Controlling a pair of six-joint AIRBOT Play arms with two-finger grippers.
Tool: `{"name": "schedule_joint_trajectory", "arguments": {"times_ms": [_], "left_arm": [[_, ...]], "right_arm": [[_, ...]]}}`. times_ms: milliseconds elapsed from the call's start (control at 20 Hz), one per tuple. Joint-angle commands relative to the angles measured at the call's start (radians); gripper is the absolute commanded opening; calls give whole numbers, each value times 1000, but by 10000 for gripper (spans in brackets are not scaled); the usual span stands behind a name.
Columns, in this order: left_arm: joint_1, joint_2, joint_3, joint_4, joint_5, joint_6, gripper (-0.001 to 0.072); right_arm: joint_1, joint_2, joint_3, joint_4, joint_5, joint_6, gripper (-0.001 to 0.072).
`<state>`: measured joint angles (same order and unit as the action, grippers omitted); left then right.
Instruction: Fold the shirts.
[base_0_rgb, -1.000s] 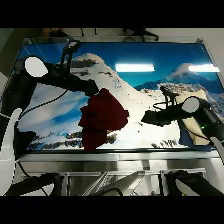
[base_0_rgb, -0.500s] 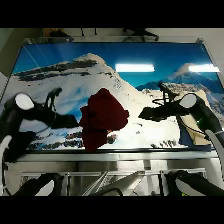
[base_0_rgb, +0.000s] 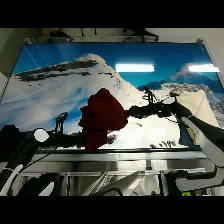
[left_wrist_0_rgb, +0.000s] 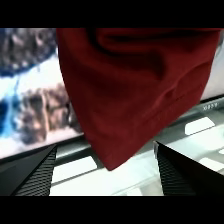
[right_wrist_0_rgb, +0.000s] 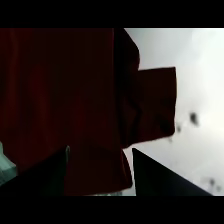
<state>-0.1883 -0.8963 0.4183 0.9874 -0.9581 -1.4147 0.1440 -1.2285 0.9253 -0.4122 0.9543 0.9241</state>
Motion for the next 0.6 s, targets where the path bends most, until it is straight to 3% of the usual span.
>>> {"name": "schedule_joint_trajectory", "arguments": {"times_ms": [0, 200, 250, 300, 350, 400, 450, 500, 550], "left_arm": [[-80, -7, -50, -21, 170, -27, 671], [-89, -127, -50, -24, 179, -27, 669], [-89, -153, -50, -34, 173, -25, 580], [-89, -168, -49, -64, 177, -10, 389], [-89, -177, -42, -105, 177, 32, 259], [-89, -180, -23, -129, 173, 61, 232], [-89, -174, 6, -134, 171, 64, 231], [-89, -158, 39, -135, 171, 64, 182], [-88, -129, 83, -133, 164, 72, 16]], "right_arm": [[11, -95, 11, 178, -4, -155, 457], [57, -99, 12, 197, -2, -177, 456], [66, -99, 13, 198, 8, -178, 408], [71, -99, 18, 198, 31, -180, 250], [71, -99, 23, 210, 58, -197, 204], [71, -99, 32, 228, 84, -200, 192], [71, -96, 49, 234, 111, -209, 55], [71, -84, 69, 233, 133, -214, 37], [71, -66, 91, 234, 144, -214, 24]]}}
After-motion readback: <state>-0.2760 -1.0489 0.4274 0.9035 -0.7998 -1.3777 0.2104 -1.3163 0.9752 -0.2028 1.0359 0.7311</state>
